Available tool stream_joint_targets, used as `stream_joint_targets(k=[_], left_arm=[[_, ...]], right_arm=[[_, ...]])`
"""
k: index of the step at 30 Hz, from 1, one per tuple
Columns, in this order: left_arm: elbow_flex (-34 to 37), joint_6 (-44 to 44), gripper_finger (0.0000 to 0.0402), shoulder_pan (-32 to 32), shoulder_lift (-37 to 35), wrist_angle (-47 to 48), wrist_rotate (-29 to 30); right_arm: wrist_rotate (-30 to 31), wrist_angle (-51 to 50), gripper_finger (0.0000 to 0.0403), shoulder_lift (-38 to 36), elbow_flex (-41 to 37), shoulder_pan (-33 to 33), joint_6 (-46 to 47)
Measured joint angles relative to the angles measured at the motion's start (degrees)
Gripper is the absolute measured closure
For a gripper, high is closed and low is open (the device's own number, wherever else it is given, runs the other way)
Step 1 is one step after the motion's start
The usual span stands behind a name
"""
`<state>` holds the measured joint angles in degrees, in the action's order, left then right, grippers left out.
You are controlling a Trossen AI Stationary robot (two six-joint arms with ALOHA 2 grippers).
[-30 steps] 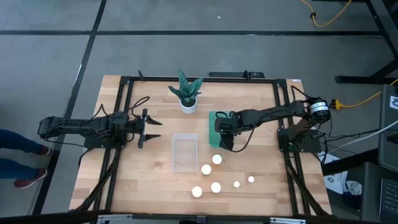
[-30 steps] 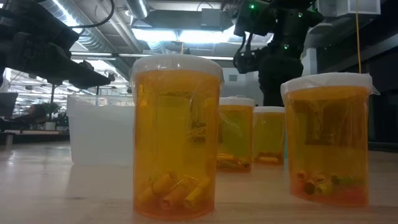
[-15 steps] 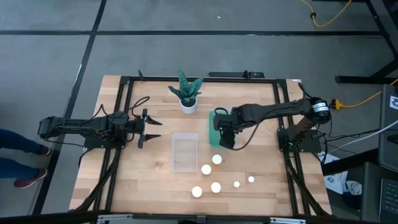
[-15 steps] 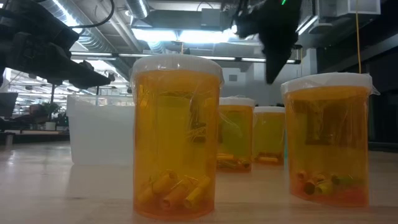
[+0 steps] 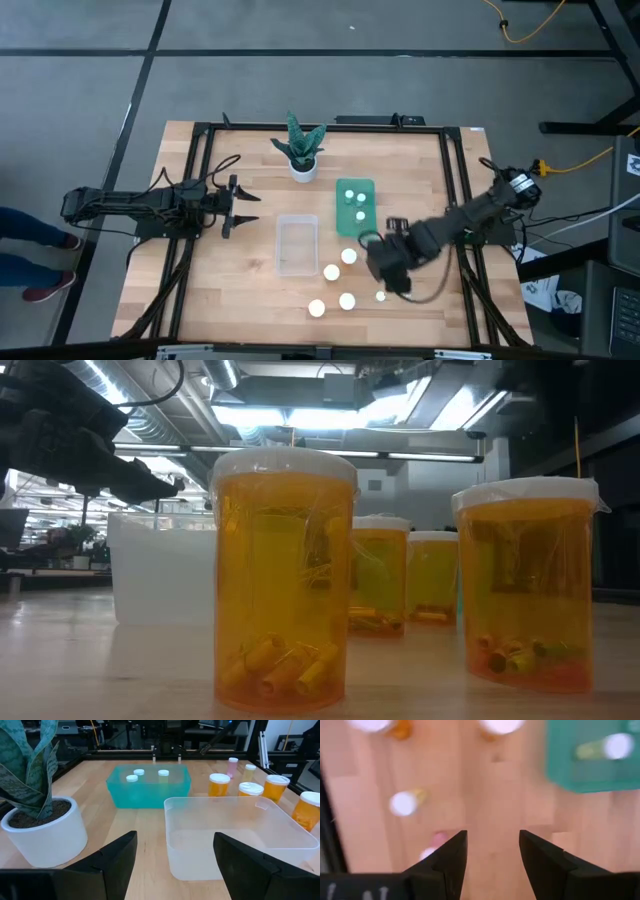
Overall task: Pick and place medicine bottles into bin by pill shape (circle, oval)
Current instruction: Put the small yellow pill bottle into the green bin
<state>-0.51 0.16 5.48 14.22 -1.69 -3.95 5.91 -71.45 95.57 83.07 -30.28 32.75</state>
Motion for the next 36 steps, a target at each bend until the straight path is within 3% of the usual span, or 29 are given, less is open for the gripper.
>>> stream_joint_targets(k=[10,14,23,36], left_arm=[[0.0,0.1,0.0147,0.0,0.0,0.0,0.0],[0.0,0.4,0.0147,0.0,0.0,0.0,0.0],[0.0,1.5,0.0147,0.0,0.0,0.0,0.3],[0.0,3.4,0.0147,0.0,0.0,0.0,0.5]], right_arm=[[-2.4,5.6,0.0221,0.0,0.0,-9.0,8.2],[-4.4,10.4,0.0221,2.7,0.0,-9.8,6.1],[-11.6,9.9,0.0221,11.7,-0.1,-9.8,1.9],[-10.5,11.0,0.0221,16.4,-0.1,-9.5,-0.7]])
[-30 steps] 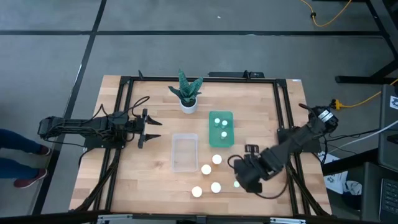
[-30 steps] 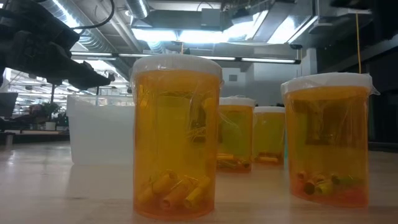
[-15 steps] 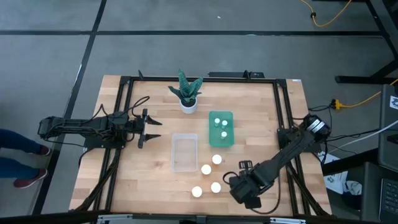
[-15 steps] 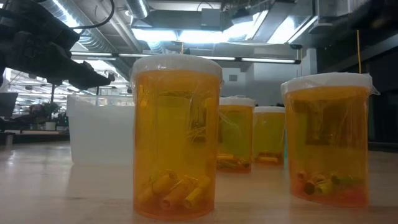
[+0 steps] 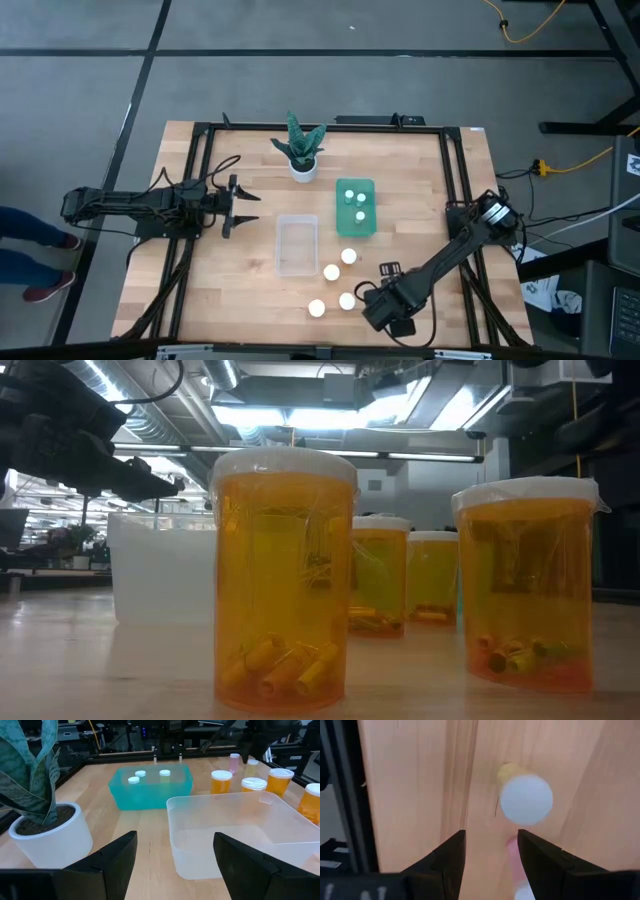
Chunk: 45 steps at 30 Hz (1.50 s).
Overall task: Pick and place medicine bottles into bin by pill shape (circle, oval)
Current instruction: Put the small yellow pill bottle into the green bin
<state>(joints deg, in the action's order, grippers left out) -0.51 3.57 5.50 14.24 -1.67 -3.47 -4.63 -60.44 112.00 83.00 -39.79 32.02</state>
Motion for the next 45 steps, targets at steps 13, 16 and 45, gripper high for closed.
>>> stream_joint_targets(k=[13,16,45], left_arm=[[0.0,0.0,0.0147,0.0,0.0,0.0,0.0],[0.0,0.1,0.0147,0.0,0.0,0.0,0.0],[0.0,0.0,0.0147,0.0,0.0,0.0,0.0]], right_arm=[[4.0,5.1,0.0221,0.3,0.0,2.1,-1.2],[6.3,5.9,0.0221,0.3,0.0,2.4,-1.5],[10.2,2.8,0.029,-0.2,0.0,3.0,-8.3]])
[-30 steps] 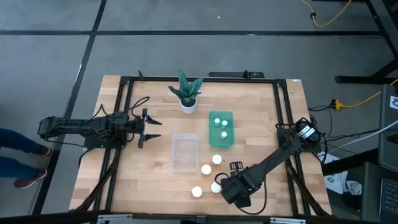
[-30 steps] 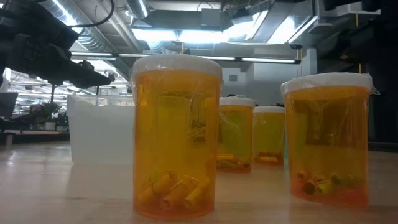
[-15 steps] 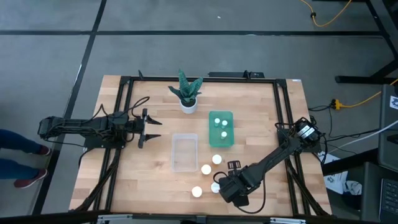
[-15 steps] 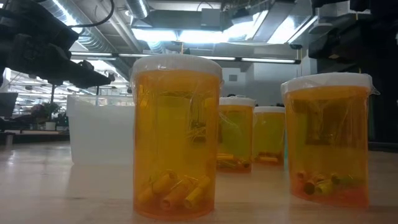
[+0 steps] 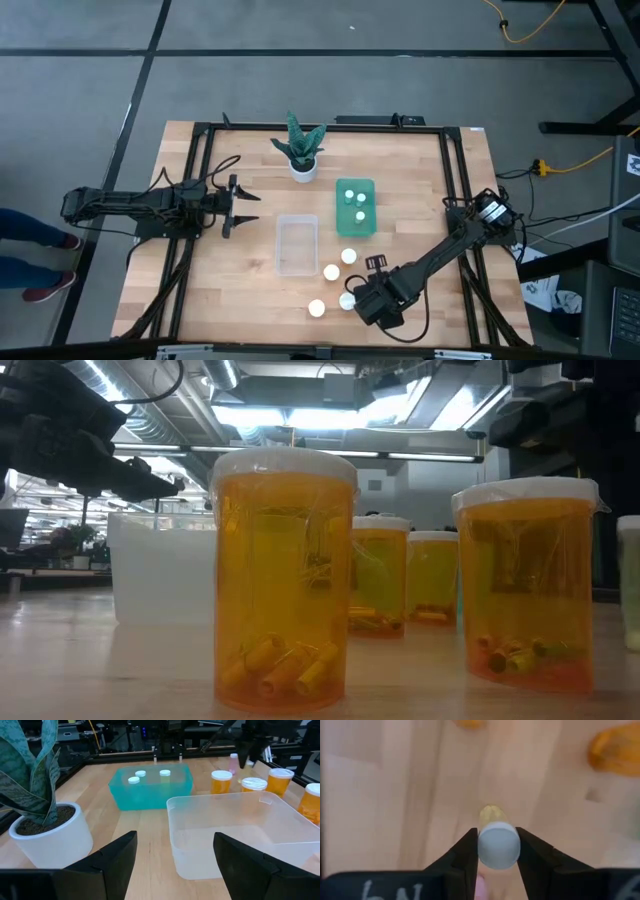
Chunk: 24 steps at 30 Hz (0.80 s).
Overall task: Pick and place medicine bottles into bin by pill shape (circle, oval)
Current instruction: Put the small yellow pill bottle into the green bin
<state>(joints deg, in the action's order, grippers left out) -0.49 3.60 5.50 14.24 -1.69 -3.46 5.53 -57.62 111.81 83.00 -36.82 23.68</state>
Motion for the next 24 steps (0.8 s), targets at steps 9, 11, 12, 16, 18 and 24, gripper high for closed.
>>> stream_joint_targets(k=[9,11,12,16,18,24], left_arm=[[0.0,0.0,0.0147,0.0,0.0,0.0,0.0],[0.0,0.0,0.0147,0.0,0.0,0.0,0.0],[0.0,0.0,0.0147,0.0,0.0,0.0,0.0],[0.0,0.0,0.0147,0.0,0.0,-0.3,0.0],[0.0,0.0,0.0147,0.0,0.0,-0.3,0.0],[0.0,0.1,0.0147,0.0,0.0,-0.4,0.0]], right_arm=[[9.3,-8.9,0.0294,-7.8,3.0,3.5,-4.2],[13.3,-8.8,0.029,-10.2,3.6,5.4,-6.6],[15.2,-8.7,0.0289,-11.3,3.6,6.5,-7.9],[20.1,-8.2,0.0291,-14.0,4.0,13.5,-9.5],[18.8,-7.1,0.0292,-14.1,4.0,17.6,-10.5],[8.0,-2.2,0.0289,-11.9,3.9,27.2,-17.6]])
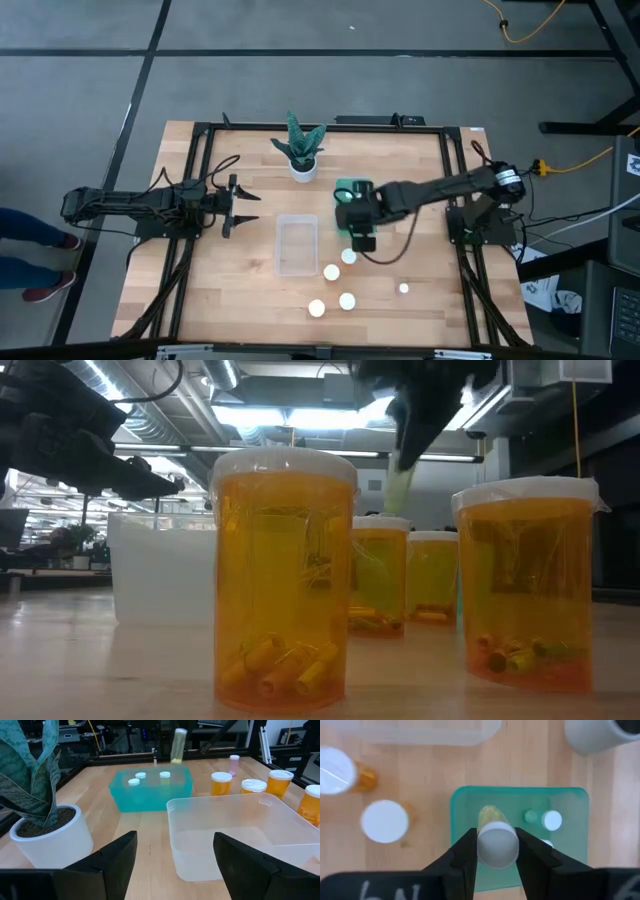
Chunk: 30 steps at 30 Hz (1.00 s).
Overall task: Pick and place medicine bottles into bin by pill shape (circle, oval)
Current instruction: Put the small yellow pill bottle into the green bin
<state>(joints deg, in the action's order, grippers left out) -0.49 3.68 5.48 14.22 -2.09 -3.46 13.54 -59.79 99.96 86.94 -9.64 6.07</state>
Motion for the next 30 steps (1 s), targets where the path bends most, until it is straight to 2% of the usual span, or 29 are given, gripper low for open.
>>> stream_joint_targets(k=[10,25,30], left_arm=[[0.0,1.1,0.0147,0.0,0.0,0.1,0.0],[0.0,-0.5,0.0147,0.0,0.0,0.1,-0.5],[0.0,-0.5,0.0147,0.0,0.0,0.1,-0.5]], right_arm=[[-8.9,3.1,0.0287,5.7,0.0,7.1,-5.3],[-8.5,4.8,0.0285,12.2,0.0,10.1,-4.9],[-8.7,5.3,0.0263,12.1,0.0,10.0,-4.8]])
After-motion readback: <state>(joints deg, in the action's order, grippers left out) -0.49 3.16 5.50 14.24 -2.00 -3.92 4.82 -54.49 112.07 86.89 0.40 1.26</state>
